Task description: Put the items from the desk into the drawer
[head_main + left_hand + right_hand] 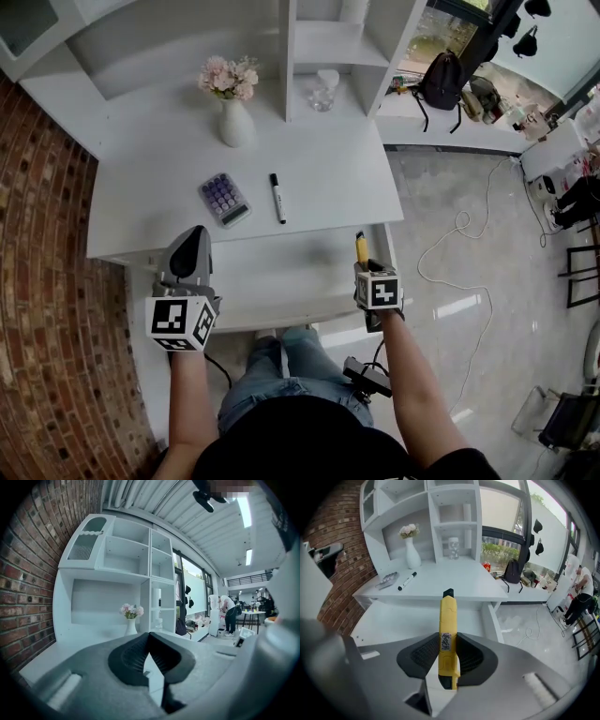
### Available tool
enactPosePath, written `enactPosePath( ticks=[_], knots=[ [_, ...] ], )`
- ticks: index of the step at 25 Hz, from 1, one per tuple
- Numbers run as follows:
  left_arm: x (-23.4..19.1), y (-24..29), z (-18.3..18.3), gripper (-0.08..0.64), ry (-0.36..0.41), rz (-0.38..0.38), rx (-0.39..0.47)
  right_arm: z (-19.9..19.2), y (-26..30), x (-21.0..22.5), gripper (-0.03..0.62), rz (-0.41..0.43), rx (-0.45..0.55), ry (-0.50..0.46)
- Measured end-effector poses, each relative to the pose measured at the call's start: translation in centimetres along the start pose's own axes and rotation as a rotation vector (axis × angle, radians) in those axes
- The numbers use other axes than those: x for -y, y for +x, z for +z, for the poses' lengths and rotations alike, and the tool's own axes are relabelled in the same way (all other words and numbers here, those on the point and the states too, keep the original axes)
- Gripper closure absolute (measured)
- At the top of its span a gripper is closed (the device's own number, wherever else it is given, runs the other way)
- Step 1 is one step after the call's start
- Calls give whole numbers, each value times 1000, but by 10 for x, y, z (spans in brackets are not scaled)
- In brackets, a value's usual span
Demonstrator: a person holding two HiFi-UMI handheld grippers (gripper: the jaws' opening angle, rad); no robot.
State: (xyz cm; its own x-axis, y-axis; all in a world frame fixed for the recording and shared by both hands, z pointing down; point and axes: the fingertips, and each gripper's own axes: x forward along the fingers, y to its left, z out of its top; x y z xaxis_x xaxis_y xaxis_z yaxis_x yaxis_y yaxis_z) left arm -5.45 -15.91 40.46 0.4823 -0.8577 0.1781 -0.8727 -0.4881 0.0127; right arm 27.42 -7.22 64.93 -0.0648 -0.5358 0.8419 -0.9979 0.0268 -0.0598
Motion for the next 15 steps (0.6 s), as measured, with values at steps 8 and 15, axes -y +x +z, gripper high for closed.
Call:
enactPosePath(
  ticks=[8, 15],
  knots=[
    [-5, -2, -4, 561, 7, 35, -35, -19, 46, -3, 468, 64, -178, 64],
    [-11, 1, -10, 561, -42, 57, -54, -38, 78, 8, 468, 61, -322, 48]
  ],
)
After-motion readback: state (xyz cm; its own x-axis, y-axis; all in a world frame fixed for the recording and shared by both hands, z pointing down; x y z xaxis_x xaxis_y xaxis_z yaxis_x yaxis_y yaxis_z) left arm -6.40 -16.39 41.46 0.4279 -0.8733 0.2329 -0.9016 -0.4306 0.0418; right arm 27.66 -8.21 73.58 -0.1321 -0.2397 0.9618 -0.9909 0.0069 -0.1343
